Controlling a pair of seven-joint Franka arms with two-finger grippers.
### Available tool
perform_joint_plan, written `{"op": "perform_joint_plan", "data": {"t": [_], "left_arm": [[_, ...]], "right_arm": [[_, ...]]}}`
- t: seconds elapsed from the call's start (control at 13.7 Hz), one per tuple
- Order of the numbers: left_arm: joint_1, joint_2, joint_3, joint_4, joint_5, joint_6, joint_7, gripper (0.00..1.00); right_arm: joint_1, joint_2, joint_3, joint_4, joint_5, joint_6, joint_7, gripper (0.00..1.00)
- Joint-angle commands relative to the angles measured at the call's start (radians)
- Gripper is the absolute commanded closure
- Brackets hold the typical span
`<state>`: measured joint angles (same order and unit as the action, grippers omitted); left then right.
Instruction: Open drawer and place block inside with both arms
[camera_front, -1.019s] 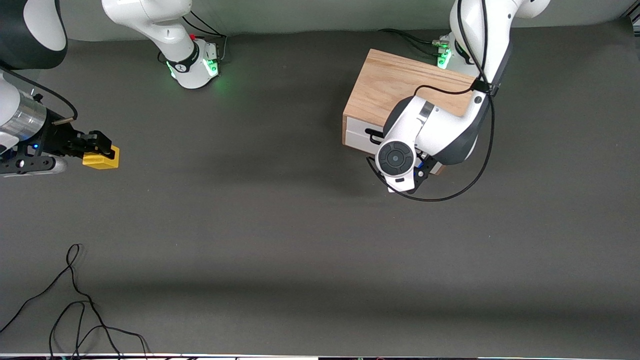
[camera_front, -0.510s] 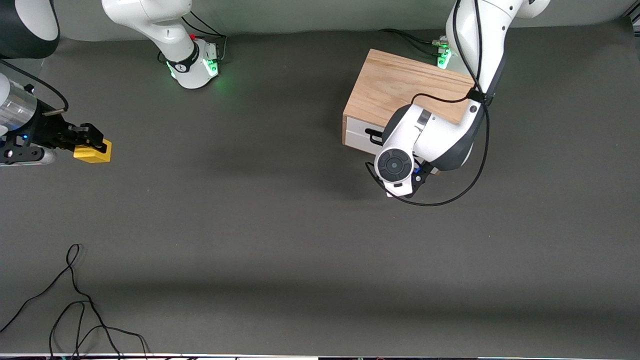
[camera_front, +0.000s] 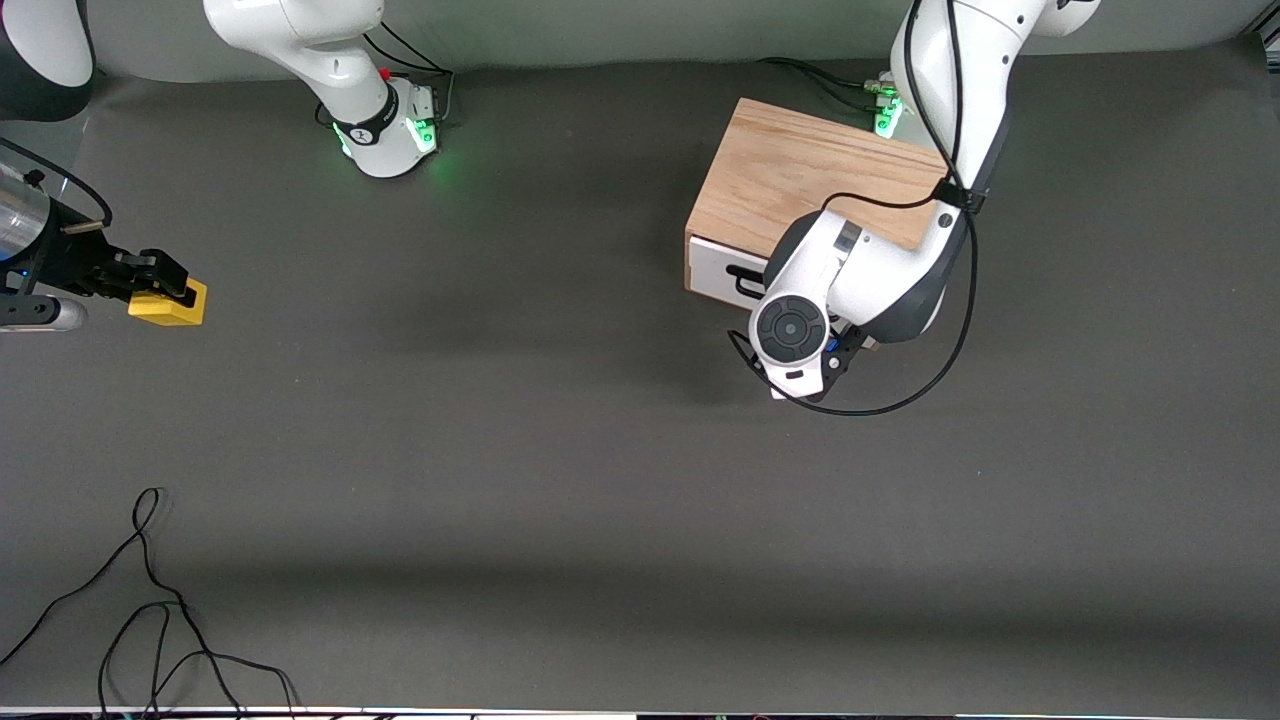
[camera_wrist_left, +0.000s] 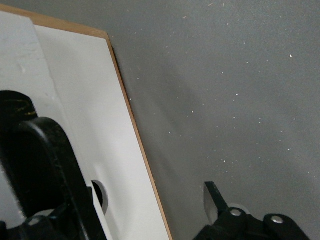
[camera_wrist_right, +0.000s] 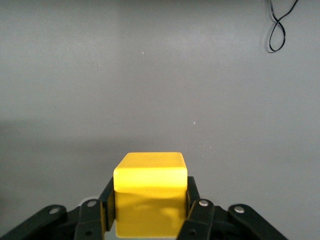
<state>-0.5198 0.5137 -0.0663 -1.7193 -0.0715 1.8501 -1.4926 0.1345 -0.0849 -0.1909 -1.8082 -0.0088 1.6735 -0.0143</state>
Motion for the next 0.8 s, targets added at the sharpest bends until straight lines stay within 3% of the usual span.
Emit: {"op": "perform_joint_plan", "data": {"t": [0.0, 0.36, 0.73], "left_arm": [[-0.002, 0.029, 0.002, 0.021, 0.013, 0.147, -0.008, 0.02], [-0.002, 0.066, 0.003, 0.095, 0.081, 0.187, -0.008, 0.01], [0.000, 0.069, 0.005, 0.110, 0.128, 0.274, 0.000, 0.01]], "right_arm": [[-0.001, 0.039, -0.004, 0.047, -0.022, 0.005, 0.008, 0.72], [-0.003, 0.083, -0.004, 0.089, -0.022, 0.003, -0.004, 0.72], [-0.003, 0.082, -0.004, 0.086, -0.022, 0.002, -0.003, 0.72]]}}
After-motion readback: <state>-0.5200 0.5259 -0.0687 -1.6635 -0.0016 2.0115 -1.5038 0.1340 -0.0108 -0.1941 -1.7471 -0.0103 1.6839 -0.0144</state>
